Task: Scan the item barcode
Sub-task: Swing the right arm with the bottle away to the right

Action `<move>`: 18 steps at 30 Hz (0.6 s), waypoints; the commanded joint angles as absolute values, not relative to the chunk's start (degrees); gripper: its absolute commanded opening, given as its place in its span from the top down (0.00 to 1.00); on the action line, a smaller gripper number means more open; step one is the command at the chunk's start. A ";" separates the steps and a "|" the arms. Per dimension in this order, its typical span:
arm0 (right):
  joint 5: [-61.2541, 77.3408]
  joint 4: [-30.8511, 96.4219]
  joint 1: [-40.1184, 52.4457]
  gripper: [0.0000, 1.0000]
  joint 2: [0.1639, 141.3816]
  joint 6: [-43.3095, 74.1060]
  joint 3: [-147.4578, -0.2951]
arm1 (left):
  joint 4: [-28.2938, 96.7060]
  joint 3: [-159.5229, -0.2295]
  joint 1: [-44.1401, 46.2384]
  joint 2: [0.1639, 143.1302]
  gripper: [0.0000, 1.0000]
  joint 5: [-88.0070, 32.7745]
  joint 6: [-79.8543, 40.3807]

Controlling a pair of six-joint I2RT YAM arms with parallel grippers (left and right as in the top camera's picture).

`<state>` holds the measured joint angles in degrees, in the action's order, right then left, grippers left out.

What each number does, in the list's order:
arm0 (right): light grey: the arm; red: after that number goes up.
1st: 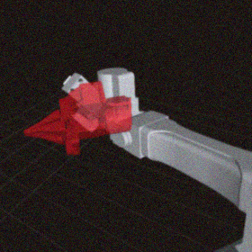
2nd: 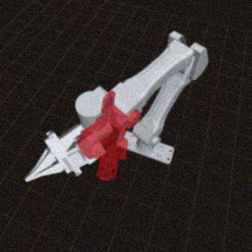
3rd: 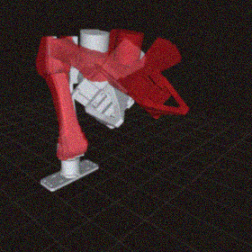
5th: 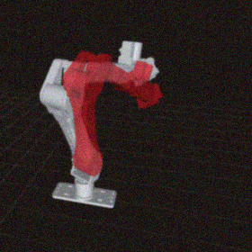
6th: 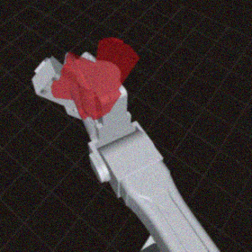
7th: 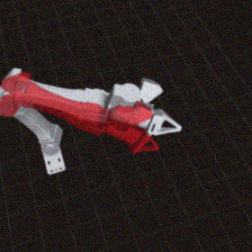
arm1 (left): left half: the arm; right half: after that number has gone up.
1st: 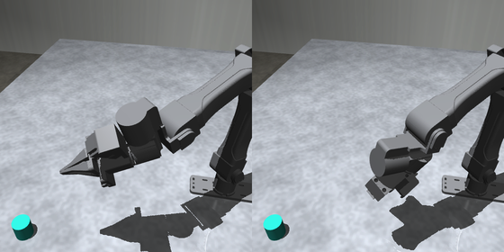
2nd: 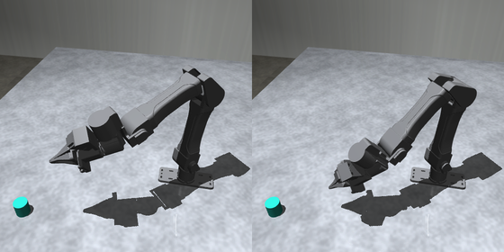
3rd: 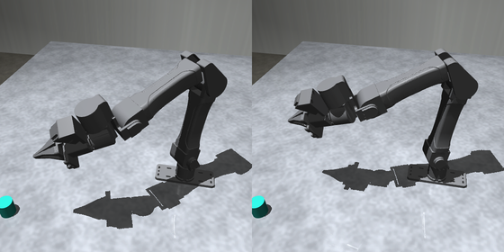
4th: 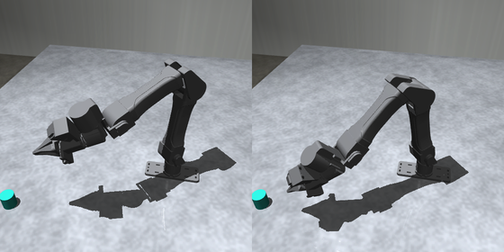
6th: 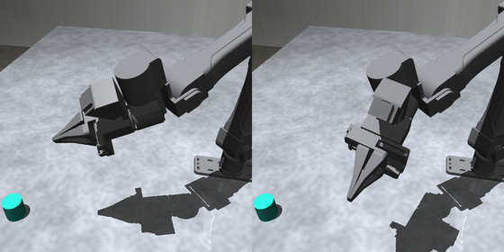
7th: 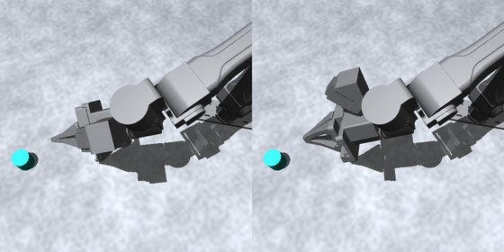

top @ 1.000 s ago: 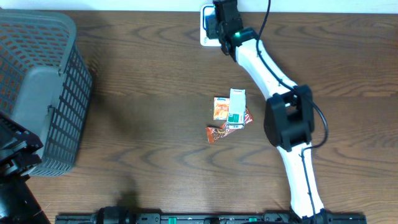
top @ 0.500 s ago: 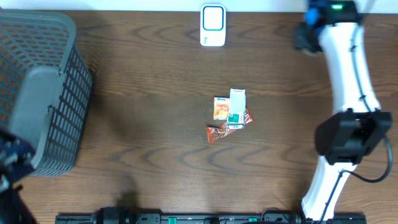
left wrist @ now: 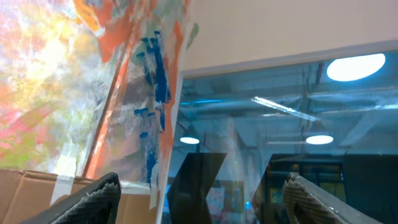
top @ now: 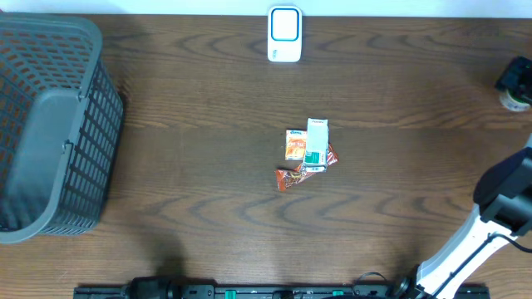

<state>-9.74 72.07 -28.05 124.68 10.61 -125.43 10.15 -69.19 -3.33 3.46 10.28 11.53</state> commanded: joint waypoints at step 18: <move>-7.81 46.87 -40.82 0.32 124.53 10.26 -94.21 | 42.59 -63.35 -3.42 2.79 0.16 2.11 13.26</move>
<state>-8.34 48.49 -38.94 124.90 10.59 -96.07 42.54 -64.55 -3.33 2.52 5.37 13.54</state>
